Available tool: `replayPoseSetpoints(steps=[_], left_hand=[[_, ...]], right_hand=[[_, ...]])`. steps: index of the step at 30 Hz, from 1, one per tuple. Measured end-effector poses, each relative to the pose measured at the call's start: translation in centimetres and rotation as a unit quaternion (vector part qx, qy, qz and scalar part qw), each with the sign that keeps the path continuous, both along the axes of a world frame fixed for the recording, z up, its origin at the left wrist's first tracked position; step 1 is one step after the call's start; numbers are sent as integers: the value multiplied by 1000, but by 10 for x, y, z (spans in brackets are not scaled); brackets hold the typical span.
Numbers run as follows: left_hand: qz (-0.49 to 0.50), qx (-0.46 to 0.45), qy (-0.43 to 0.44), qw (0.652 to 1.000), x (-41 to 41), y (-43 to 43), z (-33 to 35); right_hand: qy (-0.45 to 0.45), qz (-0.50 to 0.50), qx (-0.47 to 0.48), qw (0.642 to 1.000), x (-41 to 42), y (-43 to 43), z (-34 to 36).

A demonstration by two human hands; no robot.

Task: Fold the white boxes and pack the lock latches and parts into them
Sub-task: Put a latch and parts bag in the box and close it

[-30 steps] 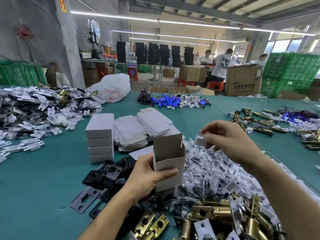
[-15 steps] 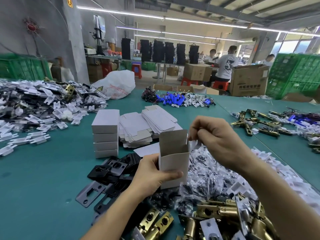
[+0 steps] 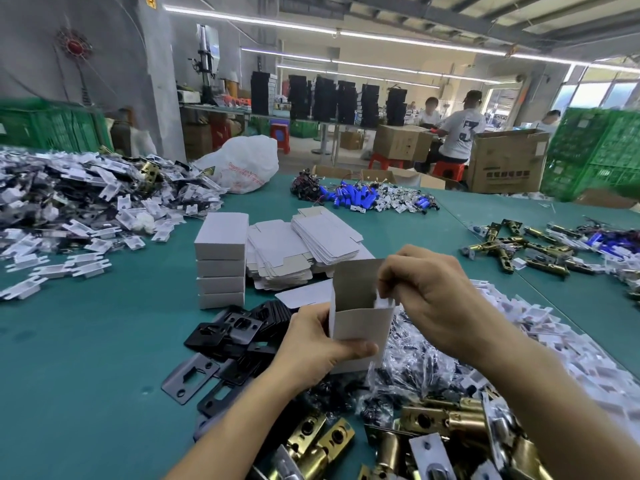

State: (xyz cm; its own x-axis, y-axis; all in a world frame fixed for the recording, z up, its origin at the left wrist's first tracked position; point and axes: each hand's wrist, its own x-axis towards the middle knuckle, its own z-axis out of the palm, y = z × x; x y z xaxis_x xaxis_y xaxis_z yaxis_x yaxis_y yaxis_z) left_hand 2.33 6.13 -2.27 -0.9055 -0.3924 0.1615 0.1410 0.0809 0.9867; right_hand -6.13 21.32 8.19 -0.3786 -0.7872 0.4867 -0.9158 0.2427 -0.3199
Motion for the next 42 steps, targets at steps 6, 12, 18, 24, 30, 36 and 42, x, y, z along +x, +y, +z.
replayPoseSetpoints(steps=[6, 12, 18, 24, 30, 36, 42], left_hand=[[6, 3, -10, 1000, -1, 1, 0], [-7, 8, -3, 1000, -1, 0, -2], [-4, -19, -7, 1000, -2, -2, -5], [-3, -41, -4, 999, -1, -4, -5], [-7, -43, 9, 999, 0, -1, -2], [-5, -43, 6, 999, -1, -1, -3], [-8, -52, 9, 999, -2, 0, -4]], right_hand=[[-16, -1, 65, 998, -1, 4, 6], [7, 8, 144, 990, -4, 12, 3], [31, 8, 87, 996, 0, 10, 1], [58, -16, 67, 996, 4, 6, 1], [76, -7, 46, 996, 5, 8, -4], [72, -21, 63, 995, 1, 13, -9], [89, -43, 81, 992, -1, 15, -16]])
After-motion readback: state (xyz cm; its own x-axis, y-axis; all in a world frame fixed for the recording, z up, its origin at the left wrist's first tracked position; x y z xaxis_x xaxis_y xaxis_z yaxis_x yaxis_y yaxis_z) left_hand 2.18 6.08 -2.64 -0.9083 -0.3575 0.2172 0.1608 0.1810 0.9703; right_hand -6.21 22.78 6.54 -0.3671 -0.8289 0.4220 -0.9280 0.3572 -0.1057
